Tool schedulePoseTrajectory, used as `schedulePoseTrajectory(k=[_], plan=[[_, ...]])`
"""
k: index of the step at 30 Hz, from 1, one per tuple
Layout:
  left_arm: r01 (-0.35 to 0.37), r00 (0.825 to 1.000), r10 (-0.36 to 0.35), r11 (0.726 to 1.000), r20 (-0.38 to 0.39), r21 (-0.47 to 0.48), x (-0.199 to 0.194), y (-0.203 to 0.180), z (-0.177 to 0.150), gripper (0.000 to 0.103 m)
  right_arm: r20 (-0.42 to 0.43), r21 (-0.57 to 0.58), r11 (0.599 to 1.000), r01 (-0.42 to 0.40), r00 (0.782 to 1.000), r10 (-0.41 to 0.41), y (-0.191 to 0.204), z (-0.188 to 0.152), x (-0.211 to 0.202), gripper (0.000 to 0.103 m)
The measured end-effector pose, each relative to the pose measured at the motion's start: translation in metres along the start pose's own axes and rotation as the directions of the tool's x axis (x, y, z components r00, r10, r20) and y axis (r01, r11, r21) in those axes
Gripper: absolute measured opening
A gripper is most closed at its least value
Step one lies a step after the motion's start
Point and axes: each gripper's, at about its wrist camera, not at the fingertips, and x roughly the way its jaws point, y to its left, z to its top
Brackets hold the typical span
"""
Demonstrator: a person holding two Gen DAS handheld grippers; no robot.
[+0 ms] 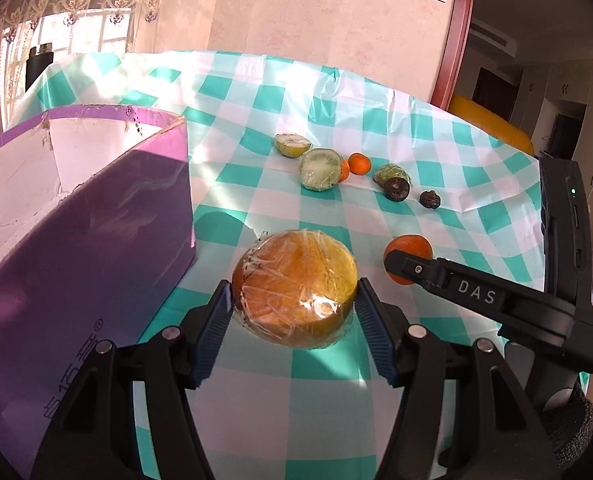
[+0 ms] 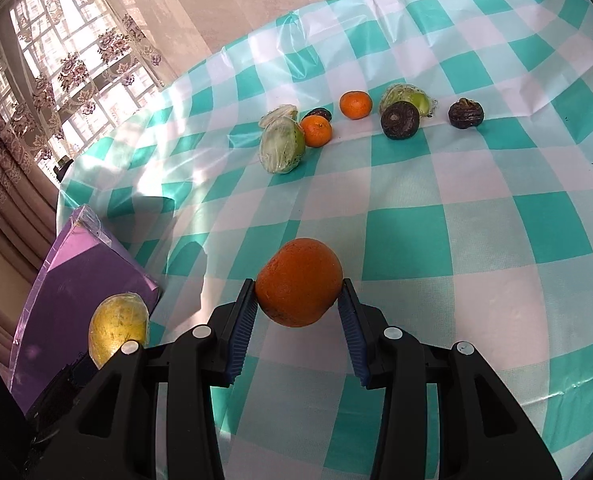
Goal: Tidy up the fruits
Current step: 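Carry the wrapped yellow fruit and the orange over the white box with both tools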
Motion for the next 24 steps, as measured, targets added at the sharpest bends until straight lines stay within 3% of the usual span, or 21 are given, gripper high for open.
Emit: schedulePoseTrajectory(k=[6, 13, 16, 20, 24], plan=[[-0.058, 0.99, 0.056, 0.998, 0.132, 0.014, -0.05, 0.003, 0.016, 0.062, 0.03, -0.08, 0.995, -0.057, 0.998, 0.06, 0.041, -0.001, -0.02, 0.041], [-0.172, 0.958, 0.178, 0.984, 0.225, -0.046, -0.108, 0.031, 0.042, 0.062, 0.094, -0.242, 0.963, -0.119, 0.985, 0.145, 0.117, 0.004, -0.051, 0.041], [-0.248, 0.947, 0.257, 0.966, 0.192, -0.074, -0.123, 0.054, 0.055, 0.062, 0.091, -0.296, 0.944, -0.148, 0.979, 0.182, 0.148, 0.006, -0.057, 0.041], [-0.297, 0.943, 0.311, 0.947, 0.114, -0.123, -0.14, 0.092, 0.062, 0.062, 0.075, -0.384, 0.909, -0.163, 0.976, 0.207, 0.191, 0.004, -0.055, 0.041], [-0.372, 0.924, 0.379, 0.92, 0.041, -0.122, -0.148, 0.123, 0.06, 0.063, 0.013, -0.437, 0.882, -0.176, 0.979, 0.202, 0.226, -0.003, -0.042, 0.041]])
